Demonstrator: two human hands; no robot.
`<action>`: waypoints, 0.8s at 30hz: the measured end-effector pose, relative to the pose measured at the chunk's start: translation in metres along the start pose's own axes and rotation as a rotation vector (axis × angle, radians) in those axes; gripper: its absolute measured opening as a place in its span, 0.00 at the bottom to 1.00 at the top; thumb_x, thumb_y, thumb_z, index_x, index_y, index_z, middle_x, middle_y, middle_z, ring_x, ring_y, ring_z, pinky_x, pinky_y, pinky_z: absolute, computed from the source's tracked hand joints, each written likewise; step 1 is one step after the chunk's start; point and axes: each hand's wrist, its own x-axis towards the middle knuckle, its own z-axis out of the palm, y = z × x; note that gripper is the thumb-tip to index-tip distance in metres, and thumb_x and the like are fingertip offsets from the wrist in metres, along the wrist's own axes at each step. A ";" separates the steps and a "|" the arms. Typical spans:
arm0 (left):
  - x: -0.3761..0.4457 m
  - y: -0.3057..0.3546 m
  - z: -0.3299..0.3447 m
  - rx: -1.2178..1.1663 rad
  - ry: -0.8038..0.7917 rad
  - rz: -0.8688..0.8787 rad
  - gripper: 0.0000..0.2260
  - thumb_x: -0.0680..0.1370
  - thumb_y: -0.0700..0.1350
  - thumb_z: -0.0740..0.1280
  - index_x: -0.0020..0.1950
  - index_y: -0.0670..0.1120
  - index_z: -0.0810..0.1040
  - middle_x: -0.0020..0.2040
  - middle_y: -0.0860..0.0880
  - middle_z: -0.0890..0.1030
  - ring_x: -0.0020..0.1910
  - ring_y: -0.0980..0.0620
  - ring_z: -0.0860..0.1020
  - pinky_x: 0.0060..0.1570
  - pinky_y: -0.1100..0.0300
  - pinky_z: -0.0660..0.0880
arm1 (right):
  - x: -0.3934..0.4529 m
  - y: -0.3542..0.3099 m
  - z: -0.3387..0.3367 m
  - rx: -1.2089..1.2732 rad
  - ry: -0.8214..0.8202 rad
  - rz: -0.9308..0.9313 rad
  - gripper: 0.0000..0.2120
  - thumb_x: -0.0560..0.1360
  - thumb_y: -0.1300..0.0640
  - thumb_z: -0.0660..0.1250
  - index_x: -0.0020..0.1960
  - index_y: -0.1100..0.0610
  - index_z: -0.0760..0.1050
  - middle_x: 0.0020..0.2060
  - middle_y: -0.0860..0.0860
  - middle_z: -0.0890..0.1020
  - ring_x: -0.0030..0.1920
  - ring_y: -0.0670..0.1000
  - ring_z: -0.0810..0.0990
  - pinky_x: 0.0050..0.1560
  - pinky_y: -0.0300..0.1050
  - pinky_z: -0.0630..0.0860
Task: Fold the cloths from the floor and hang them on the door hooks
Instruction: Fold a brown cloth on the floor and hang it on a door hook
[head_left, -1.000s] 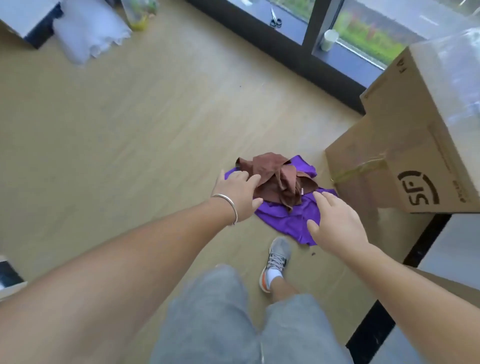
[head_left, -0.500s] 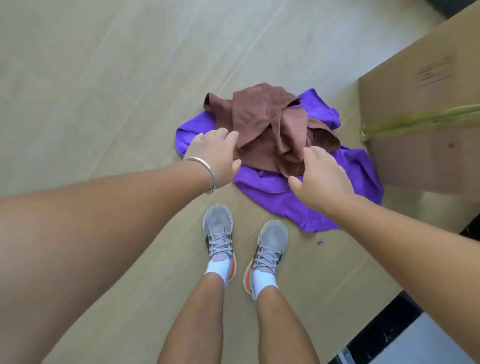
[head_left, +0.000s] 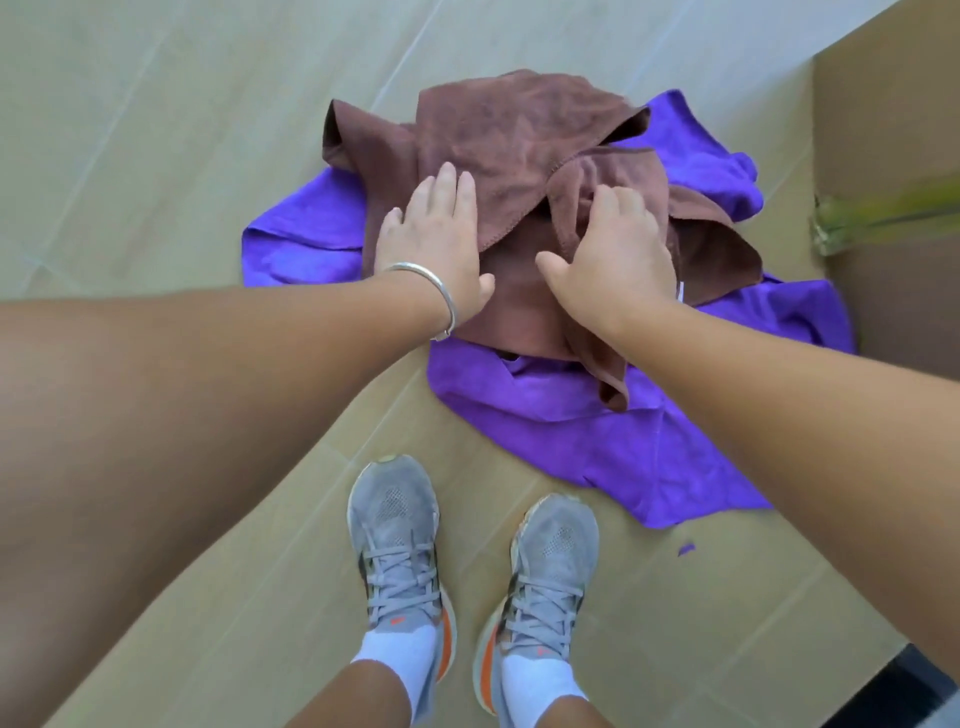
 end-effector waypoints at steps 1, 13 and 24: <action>0.007 -0.003 0.004 0.007 0.009 -0.002 0.41 0.75 0.53 0.66 0.79 0.43 0.46 0.79 0.45 0.48 0.77 0.47 0.51 0.71 0.46 0.60 | 0.005 0.002 0.005 -0.010 0.020 0.006 0.28 0.73 0.46 0.67 0.67 0.59 0.65 0.66 0.56 0.68 0.67 0.58 0.67 0.63 0.56 0.68; -0.026 -0.082 -0.063 -0.183 0.086 -0.031 0.09 0.77 0.40 0.55 0.56 0.45 0.69 0.59 0.44 0.72 0.57 0.39 0.74 0.46 0.47 0.71 | -0.028 0.025 -0.068 0.104 0.104 -0.027 0.08 0.76 0.53 0.54 0.40 0.53 0.66 0.44 0.53 0.75 0.46 0.59 0.73 0.41 0.49 0.65; -0.101 -0.180 -0.203 -0.215 0.161 -0.229 0.11 0.77 0.41 0.53 0.57 0.44 0.70 0.63 0.44 0.74 0.58 0.39 0.75 0.49 0.48 0.72 | -0.039 -0.078 -0.213 -0.054 0.126 -0.142 0.14 0.78 0.52 0.53 0.55 0.53 0.75 0.54 0.57 0.78 0.55 0.62 0.75 0.52 0.53 0.71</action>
